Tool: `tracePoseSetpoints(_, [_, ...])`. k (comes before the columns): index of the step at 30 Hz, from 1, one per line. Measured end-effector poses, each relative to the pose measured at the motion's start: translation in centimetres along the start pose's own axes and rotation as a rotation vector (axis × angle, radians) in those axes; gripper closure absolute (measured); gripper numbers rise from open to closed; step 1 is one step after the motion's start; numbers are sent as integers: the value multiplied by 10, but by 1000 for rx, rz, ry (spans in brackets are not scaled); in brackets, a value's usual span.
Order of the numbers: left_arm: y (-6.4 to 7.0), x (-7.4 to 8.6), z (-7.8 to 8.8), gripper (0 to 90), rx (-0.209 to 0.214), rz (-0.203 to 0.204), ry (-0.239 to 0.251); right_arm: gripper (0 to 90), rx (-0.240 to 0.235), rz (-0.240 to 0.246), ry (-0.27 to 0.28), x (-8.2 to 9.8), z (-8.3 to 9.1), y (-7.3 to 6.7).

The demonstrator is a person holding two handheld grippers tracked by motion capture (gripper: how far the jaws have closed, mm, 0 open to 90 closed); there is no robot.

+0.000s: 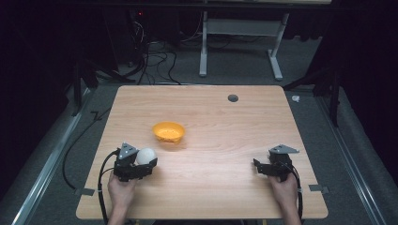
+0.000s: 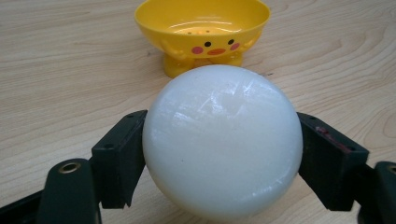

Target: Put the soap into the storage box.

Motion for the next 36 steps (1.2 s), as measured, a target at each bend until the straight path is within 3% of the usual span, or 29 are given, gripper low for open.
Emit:
tracePoseSetpoints(19, [6,-20,0,239,37,-4,24,222,0,0,0,0,0,0])
tracePoseSetpoints(36, [12,-41,-5,239,59,-47,16,220,-1,-1,0,0,0,0])
Point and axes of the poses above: each handheld gripper's, and its own axes: z roughly backward along the jaws, x roughly out of its underside, y roughly to its right, the point moved 6 cm from there along -z, roughly forward along the jaws
